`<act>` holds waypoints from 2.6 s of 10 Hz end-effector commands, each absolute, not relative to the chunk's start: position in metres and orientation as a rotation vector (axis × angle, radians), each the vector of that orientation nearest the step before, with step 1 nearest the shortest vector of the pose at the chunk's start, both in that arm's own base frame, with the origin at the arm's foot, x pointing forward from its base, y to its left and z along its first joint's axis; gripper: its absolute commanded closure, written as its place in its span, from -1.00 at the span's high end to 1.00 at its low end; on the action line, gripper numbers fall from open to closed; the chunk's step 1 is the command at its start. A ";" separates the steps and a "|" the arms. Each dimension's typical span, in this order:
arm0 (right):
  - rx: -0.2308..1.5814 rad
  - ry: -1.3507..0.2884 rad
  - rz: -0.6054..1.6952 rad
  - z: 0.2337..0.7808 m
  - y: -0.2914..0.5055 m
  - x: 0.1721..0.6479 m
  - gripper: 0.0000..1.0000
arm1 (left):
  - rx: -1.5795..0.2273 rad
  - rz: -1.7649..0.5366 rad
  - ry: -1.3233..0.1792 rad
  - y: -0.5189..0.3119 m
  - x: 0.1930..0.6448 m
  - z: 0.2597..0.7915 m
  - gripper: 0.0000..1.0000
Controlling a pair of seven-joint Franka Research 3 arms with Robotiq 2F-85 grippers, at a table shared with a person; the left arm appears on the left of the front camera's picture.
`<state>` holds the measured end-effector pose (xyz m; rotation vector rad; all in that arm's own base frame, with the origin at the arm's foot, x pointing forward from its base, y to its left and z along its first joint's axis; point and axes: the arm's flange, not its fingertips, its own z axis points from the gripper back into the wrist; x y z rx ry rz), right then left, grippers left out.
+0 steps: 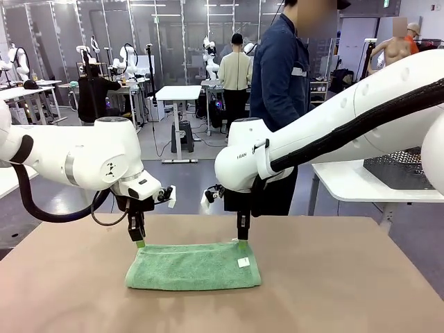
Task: Fold the towels and place them in the basket.
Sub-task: When a person lays out a Towel with hook on the table, fold it in half twice.
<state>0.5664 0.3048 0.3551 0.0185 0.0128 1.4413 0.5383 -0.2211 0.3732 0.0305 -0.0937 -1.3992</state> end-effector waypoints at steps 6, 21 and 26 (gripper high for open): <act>-0.080 0.022 1.149 0.401 0.291 0.505 1.00 | -0.013 -1.280 -0.167 -0.195 0.472 0.423 1.00; 0.093 0.031 0.609 0.367 0.280 0.486 1.00 | -0.126 -0.985 -0.220 -0.161 0.367 0.487 1.00; 0.106 0.020 0.312 0.324 0.283 0.522 1.00 | -0.190 -0.917 -0.190 -0.136 0.319 0.574 1.00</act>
